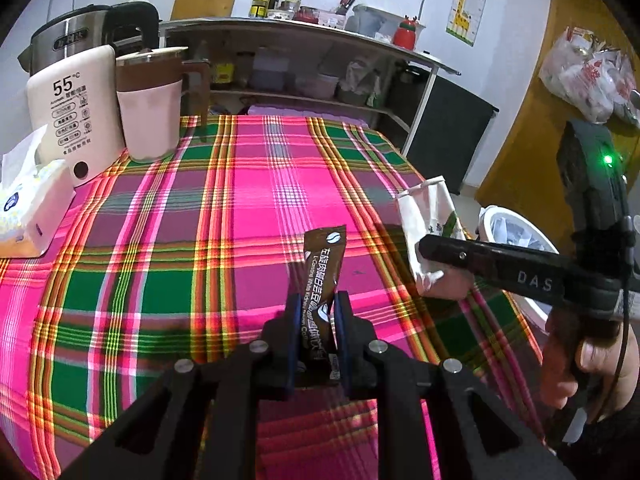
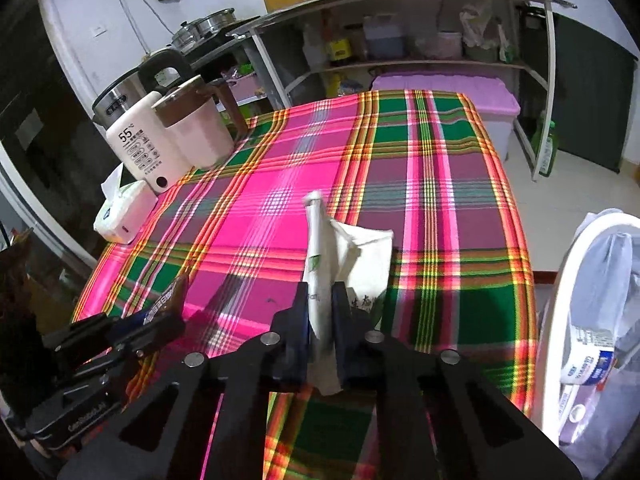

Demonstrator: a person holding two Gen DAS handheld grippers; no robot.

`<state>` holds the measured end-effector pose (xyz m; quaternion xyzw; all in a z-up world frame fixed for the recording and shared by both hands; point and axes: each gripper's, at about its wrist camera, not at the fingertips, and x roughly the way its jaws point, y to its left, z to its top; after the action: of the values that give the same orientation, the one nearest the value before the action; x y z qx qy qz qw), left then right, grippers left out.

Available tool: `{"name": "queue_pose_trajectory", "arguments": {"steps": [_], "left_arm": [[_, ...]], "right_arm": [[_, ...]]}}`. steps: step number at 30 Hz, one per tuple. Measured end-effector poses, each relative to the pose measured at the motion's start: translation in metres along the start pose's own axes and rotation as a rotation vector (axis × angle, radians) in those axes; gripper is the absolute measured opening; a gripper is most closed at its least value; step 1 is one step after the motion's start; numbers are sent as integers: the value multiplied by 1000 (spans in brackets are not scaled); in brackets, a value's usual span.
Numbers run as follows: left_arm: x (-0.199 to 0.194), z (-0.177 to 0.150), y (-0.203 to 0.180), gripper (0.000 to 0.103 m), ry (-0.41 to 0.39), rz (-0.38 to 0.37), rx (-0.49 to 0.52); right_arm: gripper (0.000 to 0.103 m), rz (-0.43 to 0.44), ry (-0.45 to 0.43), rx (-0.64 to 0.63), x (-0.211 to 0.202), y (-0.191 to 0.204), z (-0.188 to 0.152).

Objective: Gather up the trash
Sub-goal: 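Grasp the brown snack wrapper with the left gripper while the right gripper grasps the white napkin, then carry the brown wrapper and white napkin over the white bin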

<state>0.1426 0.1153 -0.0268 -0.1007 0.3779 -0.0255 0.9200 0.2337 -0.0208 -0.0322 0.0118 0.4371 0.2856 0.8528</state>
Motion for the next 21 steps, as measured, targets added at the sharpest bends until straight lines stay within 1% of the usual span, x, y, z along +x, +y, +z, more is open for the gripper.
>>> {"name": "queue_pose_trajectory", "arguments": {"steps": [11, 21], "left_arm": [[-20, -5, -29, 17, -28, -28, 1], [-46, -7, -58, 17, -78, -51, 14]], "right_arm": [[10, 2, -50, -30, -48, 5, -21], [10, -11, -119, -32, -101, 2, -43]]}}
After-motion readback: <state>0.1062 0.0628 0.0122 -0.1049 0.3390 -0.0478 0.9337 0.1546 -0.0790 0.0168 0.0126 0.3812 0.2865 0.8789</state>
